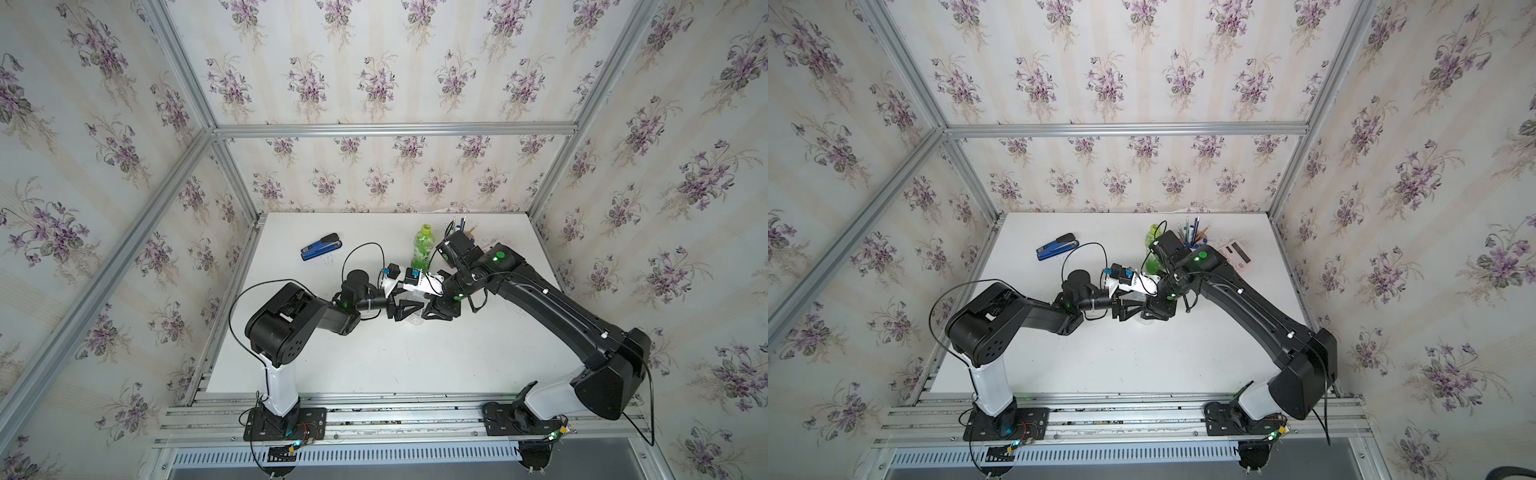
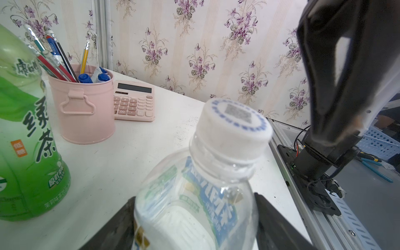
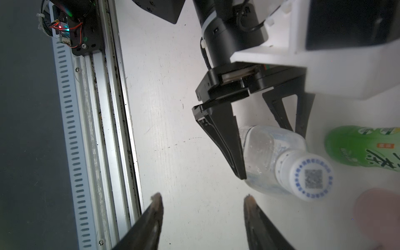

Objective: Screw on the bottle caps
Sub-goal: Screw the bottle cap onto the plastic bottle.

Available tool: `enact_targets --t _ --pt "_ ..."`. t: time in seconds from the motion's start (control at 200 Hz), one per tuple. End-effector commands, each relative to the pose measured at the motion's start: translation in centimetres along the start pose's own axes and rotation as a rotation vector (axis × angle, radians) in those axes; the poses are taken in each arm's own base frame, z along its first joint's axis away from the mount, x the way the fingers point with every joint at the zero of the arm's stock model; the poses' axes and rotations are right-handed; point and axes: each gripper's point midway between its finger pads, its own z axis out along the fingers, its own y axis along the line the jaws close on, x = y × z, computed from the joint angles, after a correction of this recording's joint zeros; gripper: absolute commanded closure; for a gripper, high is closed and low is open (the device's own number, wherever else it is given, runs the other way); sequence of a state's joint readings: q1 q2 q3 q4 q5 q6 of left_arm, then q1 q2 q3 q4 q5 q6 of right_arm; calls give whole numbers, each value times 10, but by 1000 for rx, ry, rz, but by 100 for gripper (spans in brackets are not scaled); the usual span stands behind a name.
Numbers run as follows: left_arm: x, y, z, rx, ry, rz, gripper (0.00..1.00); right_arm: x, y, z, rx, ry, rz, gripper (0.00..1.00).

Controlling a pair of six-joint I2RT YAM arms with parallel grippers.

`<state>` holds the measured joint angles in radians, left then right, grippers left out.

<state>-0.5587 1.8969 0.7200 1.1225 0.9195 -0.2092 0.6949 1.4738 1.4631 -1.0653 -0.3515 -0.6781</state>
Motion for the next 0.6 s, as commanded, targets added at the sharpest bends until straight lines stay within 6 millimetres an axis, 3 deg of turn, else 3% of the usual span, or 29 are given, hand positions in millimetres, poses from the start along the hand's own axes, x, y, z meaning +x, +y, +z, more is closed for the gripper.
enact_targets --t 0.0,0.13,0.355,0.595 --pt "54 14 -5 -86 163 -177 19 -10 -25 -12 141 -19 -30 39" --pt "53 13 -5 -82 162 -175 19 -22 -52 -15 248 -47 -60 37" --pt "53 12 -6 -80 162 -172 19 -17 -59 9 134 24 -22 38" --pt "52 12 -6 -78 158 -168 19 -14 -59 20 97 27 22 41"
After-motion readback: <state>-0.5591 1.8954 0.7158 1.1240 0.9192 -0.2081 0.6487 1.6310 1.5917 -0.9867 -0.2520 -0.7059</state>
